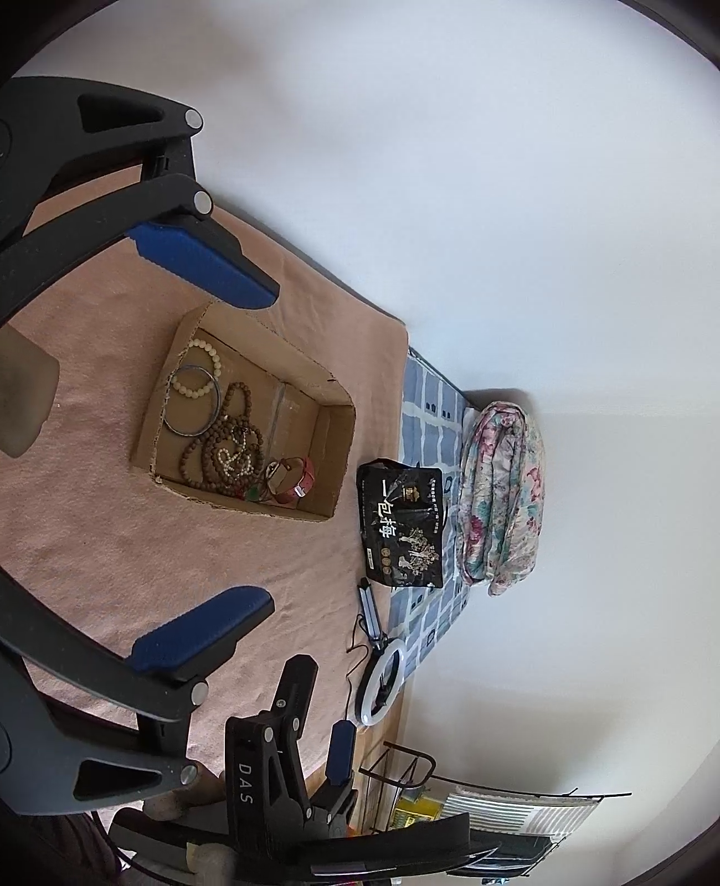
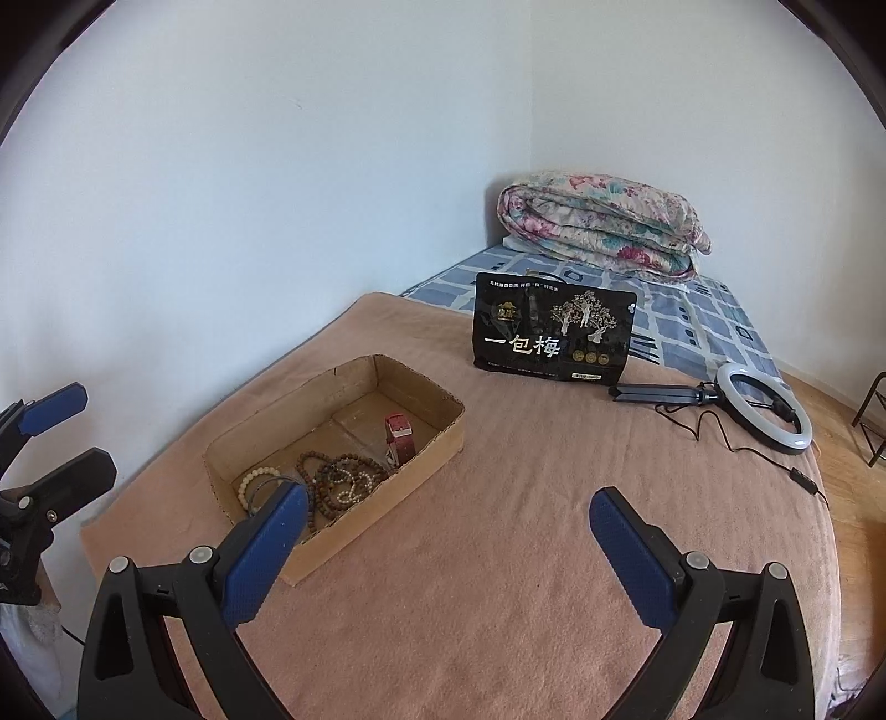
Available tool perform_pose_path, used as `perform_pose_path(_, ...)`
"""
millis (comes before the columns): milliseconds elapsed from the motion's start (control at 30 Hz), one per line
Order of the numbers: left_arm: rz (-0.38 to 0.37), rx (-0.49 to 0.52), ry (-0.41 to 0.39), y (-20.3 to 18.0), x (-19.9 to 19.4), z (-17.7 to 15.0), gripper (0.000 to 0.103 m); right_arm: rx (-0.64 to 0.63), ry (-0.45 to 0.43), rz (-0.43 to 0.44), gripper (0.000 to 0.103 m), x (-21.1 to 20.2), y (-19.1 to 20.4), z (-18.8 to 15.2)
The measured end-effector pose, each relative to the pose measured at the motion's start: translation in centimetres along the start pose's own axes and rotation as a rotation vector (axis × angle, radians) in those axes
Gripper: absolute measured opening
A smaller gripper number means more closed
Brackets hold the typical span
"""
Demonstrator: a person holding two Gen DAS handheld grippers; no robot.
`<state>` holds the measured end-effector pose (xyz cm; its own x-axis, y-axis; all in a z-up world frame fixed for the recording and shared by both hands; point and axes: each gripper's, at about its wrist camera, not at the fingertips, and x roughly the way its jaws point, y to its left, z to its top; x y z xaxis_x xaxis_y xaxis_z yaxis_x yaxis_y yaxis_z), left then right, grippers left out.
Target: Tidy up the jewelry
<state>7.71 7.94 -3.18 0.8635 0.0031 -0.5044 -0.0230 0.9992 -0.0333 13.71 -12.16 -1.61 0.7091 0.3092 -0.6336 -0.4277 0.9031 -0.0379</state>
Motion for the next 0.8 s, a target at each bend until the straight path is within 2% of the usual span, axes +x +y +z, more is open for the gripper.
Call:
perform_pose_path(233,0.044,-0.003,-0.009,-0.3,-2.4,-0.5,0.102,-0.006,-0.030,-0.015,0.103,-1.4,0.4,-0.6)
perform_pose_path(367,0.064,-0.040,-0.017,-0.4,-3.7,-1.2,0.102,-0.009,-0.027,-0.013,0.103,-1.5,0.6,-1.0)
perform_pose_path(800,0.119,-0.070,0.004,-0.9,-4.9,-3.1,0.103,0.001,-0.004,0.001,0.103,-1.6,0.4,-2.4)
